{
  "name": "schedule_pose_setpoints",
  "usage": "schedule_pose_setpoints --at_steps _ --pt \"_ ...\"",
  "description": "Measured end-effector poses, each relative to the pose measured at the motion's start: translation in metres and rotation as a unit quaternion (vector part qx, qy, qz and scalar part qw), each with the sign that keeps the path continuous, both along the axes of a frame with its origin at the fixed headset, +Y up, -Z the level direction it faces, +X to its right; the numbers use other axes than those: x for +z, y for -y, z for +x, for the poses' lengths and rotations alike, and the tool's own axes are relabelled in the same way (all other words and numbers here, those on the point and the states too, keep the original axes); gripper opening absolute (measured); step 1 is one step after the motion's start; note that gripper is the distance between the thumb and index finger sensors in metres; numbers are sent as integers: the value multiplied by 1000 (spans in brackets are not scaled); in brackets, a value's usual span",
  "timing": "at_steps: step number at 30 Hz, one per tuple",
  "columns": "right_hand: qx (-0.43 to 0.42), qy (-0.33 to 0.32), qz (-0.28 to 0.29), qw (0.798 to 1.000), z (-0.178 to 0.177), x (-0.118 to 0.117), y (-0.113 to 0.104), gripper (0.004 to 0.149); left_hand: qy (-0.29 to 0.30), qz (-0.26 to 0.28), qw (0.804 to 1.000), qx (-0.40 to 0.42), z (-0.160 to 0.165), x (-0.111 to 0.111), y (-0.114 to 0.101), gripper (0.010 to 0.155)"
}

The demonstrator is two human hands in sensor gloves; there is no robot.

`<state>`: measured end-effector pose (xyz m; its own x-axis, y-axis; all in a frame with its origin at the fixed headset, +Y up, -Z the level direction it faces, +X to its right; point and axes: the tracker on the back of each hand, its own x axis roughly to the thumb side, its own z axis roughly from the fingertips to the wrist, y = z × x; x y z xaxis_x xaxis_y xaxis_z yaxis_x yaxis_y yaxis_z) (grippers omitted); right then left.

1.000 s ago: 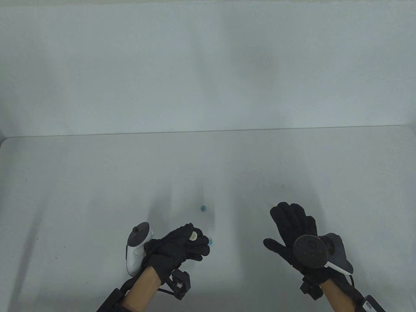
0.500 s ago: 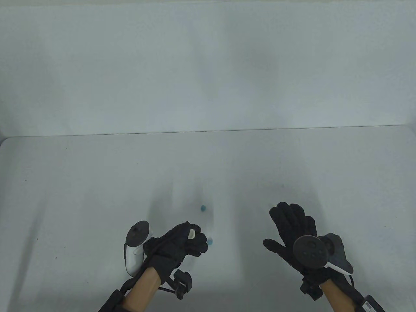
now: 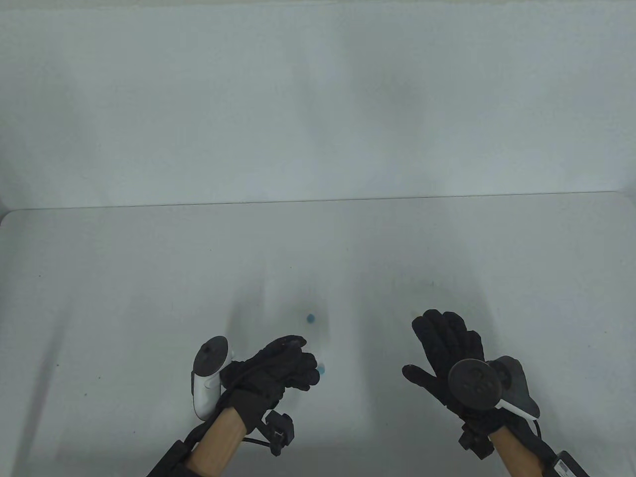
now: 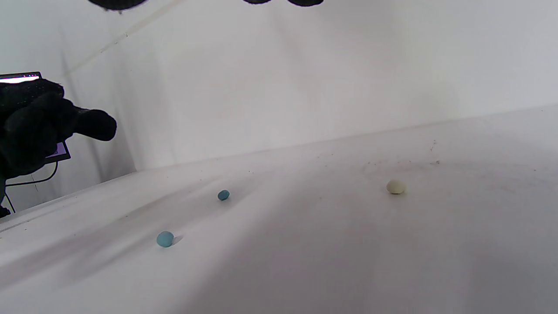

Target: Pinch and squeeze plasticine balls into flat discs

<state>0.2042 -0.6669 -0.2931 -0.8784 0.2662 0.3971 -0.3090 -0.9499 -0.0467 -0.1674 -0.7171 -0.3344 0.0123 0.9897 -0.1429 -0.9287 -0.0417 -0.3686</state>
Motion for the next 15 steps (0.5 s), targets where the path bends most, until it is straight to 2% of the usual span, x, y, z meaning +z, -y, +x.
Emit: schedule_pose_setpoints --at_steps 2,5,7,9,11,15 --pt "0 0 1 1000 0 0 0 82 3 2 1000 0 0 0 0 61" --pt "-2 0 2 1000 0 0 0 82 20 -25 999 29 1 2 6 61" --pt "-6 0 4 1000 0 0 0 81 59 -47 993 86 4 3 9 79" --pt "-7 0 3 1000 0 0 0 81 50 -56 991 112 5 3 9 84" --pt "-6 1 4 1000 1 0 0 81 48 -48 994 91 4 3 8 80" --pt "-6 0 2 1000 0 0 0 81 31 -28 999 25 1 1 3 53"
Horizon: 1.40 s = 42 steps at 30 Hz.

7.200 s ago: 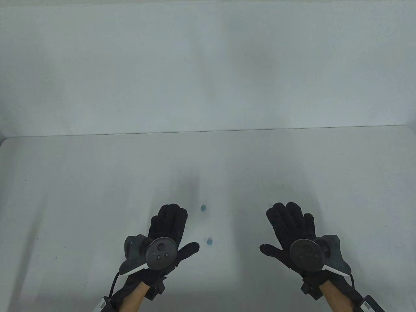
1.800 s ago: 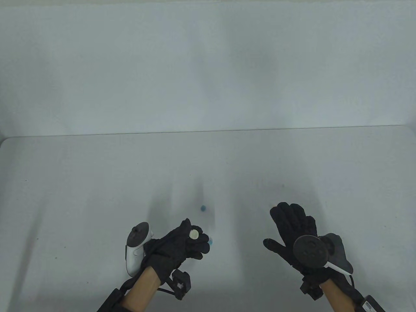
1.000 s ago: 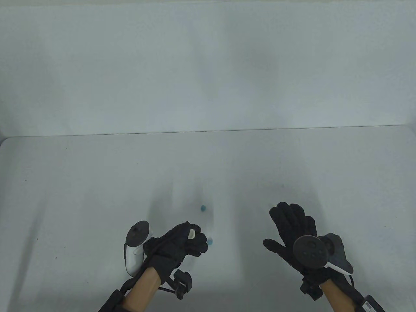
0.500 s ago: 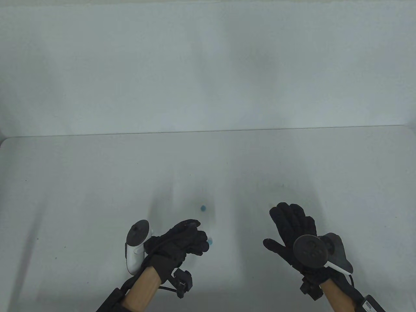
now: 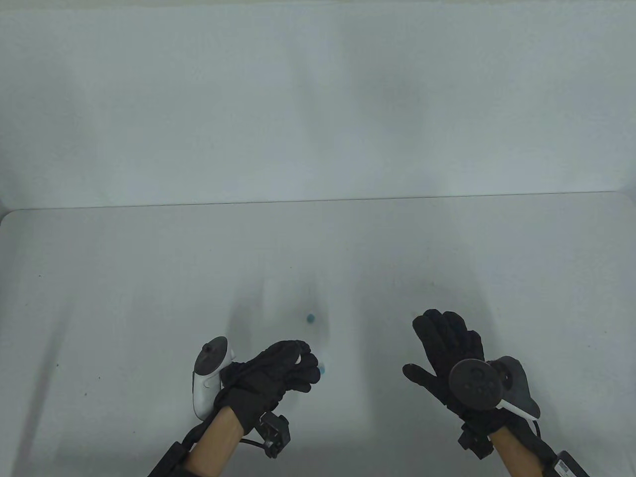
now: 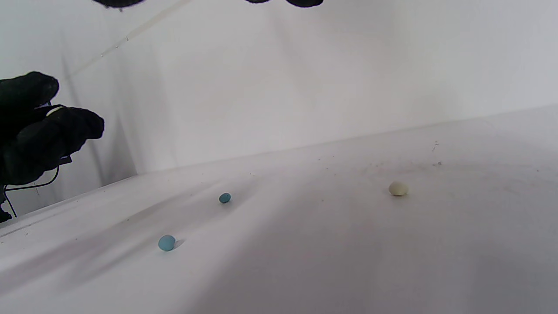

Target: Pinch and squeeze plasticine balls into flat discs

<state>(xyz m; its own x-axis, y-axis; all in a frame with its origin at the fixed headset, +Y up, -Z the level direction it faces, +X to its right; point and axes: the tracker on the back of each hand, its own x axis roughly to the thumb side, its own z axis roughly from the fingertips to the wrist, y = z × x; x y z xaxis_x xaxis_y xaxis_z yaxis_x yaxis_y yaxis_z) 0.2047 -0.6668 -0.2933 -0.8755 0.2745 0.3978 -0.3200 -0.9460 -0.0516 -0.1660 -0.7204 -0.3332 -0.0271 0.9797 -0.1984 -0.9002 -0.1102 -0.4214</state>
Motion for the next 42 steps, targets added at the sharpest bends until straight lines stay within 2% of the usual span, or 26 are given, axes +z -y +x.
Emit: schedule_pose_setpoints --at_steps 3,8,11,14,17,19,21,23,27,36,38,40,42 --pt "0 0 0 1000 0 0 0 81 -3 6 1000 -2 1 1 -2 45" --pt "-1 0 1 1000 0 0 0 81 -9 28 999 -32 1 1 -7 41" --pt "-1 0 1 1000 0 0 0 81 -23 6 999 -31 0 1 -4 41" --pt "-1 0 2 1000 0 0 0 81 -1 -31 999 -19 0 2 2 41" --pt "-3 0 2 1000 0 0 0 81 9 -45 999 -2 1 2 5 47" --pt "-3 1 2 1000 0 0 0 81 23 -45 998 22 2 3 6 66" --pt "-4 0 2 1000 0 0 0 81 16 -47 998 36 2 4 6 73" --pt "-3 0 1 1000 0 0 0 81 9 -44 999 27 -1 2 7 70" --pt "-3 0 0 1000 0 0 0 81 -16 -34 999 -13 -5 1 6 46" --pt "-3 0 -1 1000 0 0 0 81 -27 -13 999 -28 -5 2 2 41" --pt "-3 0 -1 1000 0 0 0 81 -19 -11 1000 -11 -5 1 3 48" --pt "-3 0 0 1000 0 0 0 81 33 -17 999 22 -4 0 5 78" --pt "-4 0 0 1000 0 0 0 81 41 -27 998 40 -3 1 7 86"
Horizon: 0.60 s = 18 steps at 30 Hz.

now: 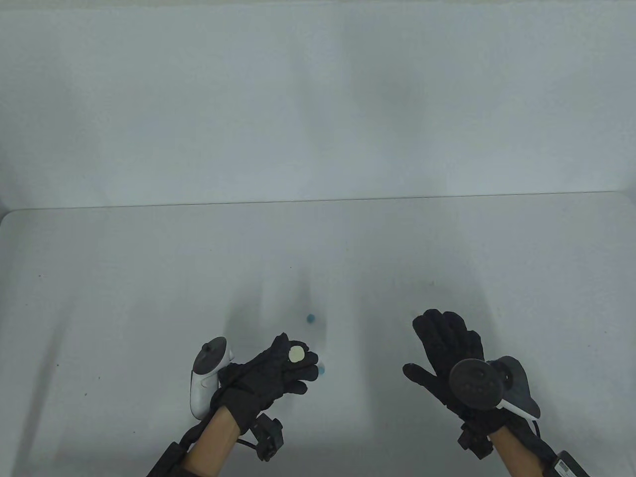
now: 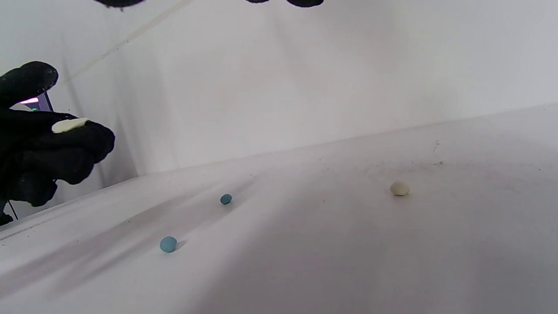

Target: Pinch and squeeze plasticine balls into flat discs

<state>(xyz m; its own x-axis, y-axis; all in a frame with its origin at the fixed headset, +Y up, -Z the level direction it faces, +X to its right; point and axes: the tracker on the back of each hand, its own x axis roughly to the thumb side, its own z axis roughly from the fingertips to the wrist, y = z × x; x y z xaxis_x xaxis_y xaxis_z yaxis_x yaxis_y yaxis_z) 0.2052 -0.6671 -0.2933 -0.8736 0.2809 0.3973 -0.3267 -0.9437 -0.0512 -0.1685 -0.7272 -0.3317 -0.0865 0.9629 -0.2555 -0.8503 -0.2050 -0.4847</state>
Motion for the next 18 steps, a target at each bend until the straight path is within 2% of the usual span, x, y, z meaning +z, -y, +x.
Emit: schedule_pose_setpoints --at_steps 3,8,18 --pt "0 0 0 1000 0 0 0 81 -7 -4 1000 -10 1 0 1 83" --pt "0 0 0 1000 0 0 0 81 -47 -8 998 -43 -3 -1 0 48" --pt "1 -1 0 1000 0 0 0 81 -63 14 997 -53 -3 -2 -5 46"
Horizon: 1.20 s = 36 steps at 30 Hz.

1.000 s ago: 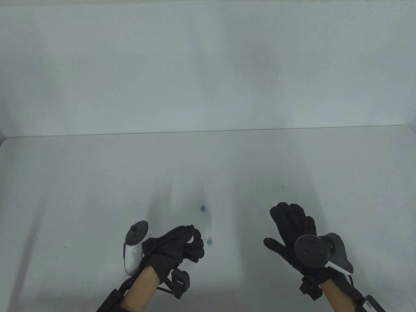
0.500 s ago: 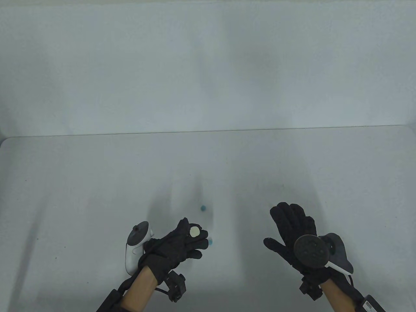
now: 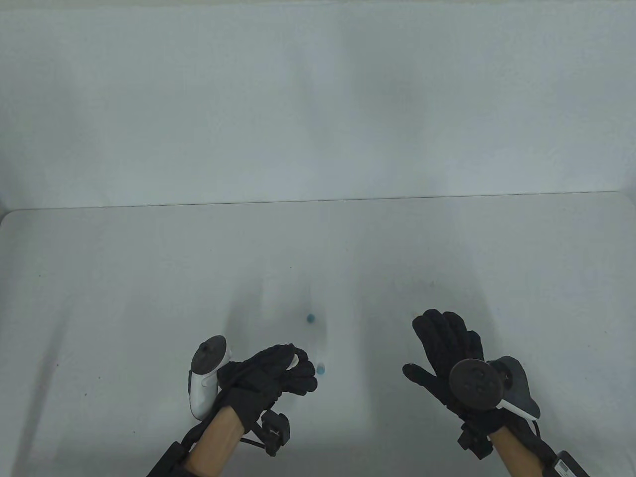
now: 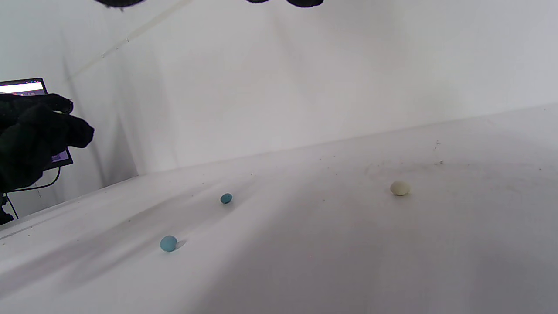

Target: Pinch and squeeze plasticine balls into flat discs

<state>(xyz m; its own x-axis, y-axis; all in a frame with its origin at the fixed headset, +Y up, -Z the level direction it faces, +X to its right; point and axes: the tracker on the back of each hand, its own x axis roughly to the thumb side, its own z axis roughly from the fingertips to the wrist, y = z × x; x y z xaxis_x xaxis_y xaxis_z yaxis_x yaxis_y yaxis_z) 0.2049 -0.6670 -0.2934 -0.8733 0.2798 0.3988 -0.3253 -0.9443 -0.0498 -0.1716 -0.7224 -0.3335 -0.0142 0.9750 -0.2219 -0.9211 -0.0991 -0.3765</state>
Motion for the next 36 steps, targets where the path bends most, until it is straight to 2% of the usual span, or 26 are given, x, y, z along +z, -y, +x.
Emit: schedule_pose_setpoints --at_steps 1,3,4,6,8,14,18,20,23,24,25,26,28,31,36 --pt "0 0 0 1000 0 0 0 81 2 1 1000 14 0 0 2 50" --pt "-1 0 1 1000 0 0 0 81 47 -15 997 62 1 -1 5 77" --pt "-1 0 1 1000 0 0 0 81 46 -18 996 74 1 0 6 81" --pt "-1 0 2 1000 0 0 0 81 20 -10 999 47 1 1 4 79" --pt "-1 0 1 1000 0 0 0 81 22 1 999 22 0 0 3 71" --pt "-1 1 1 1000 0 0 0 81 -2 3 1000 7 -2 -1 2 49" --pt "1 0 0 1000 0 0 0 81 -25 23 999 -31 -3 0 -4 46" --pt "1 0 1 1000 0 0 0 81 -15 42 998 -39 -3 -1 -8 44" --pt "1 0 1 1000 0 0 0 81 -18 28 999 -1 -3 -1 -3 44" --pt "2 0 1 1000 0 0 0 81 3 16 999 37 -2 -1 0 55" --pt "1 0 2 1000 0 0 0 81 26 5 998 61 -1 -1 2 76" --pt "1 0 2 1000 0 0 0 81 40 -1 996 76 -1 -1 4 84" --pt "0 0 3 1000 0 0 0 81 31 1 997 64 -1 -1 6 90" --pt "0 0 3 1000 0 0 0 81 20 0 998 63 -2 -1 7 86" --pt "1 0 3 1000 0 0 0 81 -22 8 1000 5 -6 -1 5 54"
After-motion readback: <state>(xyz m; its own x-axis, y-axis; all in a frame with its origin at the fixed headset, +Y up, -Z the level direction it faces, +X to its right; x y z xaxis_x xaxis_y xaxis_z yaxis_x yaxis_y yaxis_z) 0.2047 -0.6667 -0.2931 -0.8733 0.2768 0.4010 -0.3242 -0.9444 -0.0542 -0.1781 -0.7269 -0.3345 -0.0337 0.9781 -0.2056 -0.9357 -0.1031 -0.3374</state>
